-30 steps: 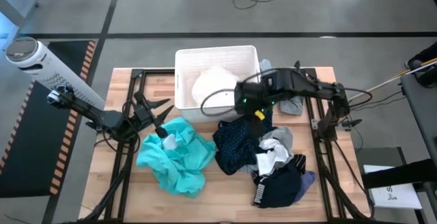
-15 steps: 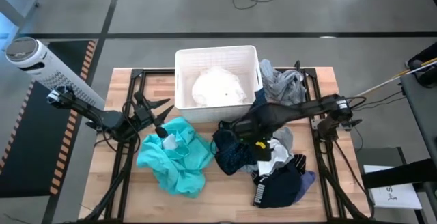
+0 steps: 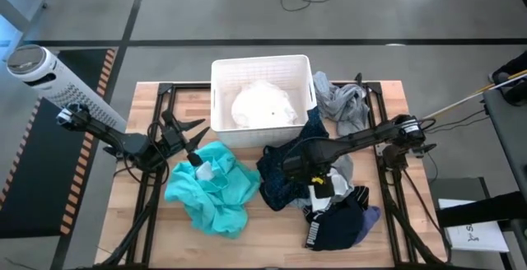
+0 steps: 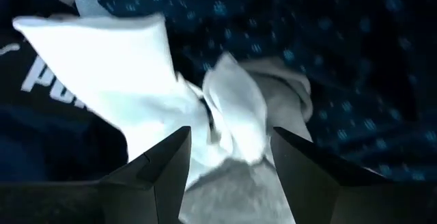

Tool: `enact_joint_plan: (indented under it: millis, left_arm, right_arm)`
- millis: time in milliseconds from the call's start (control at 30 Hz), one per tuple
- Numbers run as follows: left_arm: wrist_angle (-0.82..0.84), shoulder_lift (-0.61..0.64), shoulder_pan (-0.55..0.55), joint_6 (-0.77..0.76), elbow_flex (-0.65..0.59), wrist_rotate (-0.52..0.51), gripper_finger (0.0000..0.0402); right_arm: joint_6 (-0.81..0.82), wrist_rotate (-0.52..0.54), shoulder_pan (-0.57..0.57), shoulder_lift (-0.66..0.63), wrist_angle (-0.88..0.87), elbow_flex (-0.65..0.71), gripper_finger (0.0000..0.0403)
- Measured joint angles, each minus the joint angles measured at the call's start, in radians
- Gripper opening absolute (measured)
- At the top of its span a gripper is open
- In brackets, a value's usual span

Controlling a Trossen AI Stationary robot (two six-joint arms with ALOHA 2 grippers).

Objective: Sort clothes
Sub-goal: Put the white sock into the white laundry bin

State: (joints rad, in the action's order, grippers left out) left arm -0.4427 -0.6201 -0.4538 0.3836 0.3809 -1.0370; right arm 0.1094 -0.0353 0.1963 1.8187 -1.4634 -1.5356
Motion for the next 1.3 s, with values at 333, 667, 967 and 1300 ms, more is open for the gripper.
enact_joint_plan:
  millis: [333,667,967,1300]
  left_arm:
    - [0.0,0.0,0.0,0.0,0.0,0.0,0.0114]
    - [0.0,0.0,0.0,0.0,0.0,0.0,0.0114]
    - [0.0,0.0,0.0,0.0,0.0,0.0,0.0114]
    - [0.0,0.0,0.0,0.0,0.0,0.0,0.0114]
  right_arm:
    - [-0.05,0.009,0.0,0.0,0.119,0.072,0.0181]
    - [-0.102,0.008,0.002,0.001,0.131,0.084,0.0058]
    - [-0.115,-0.046,0.036,-0.002,0.141,0.078,0.0002]
    - [-0.022,-0.045,0.086,-0.033,0.125,-0.184,0.0001]
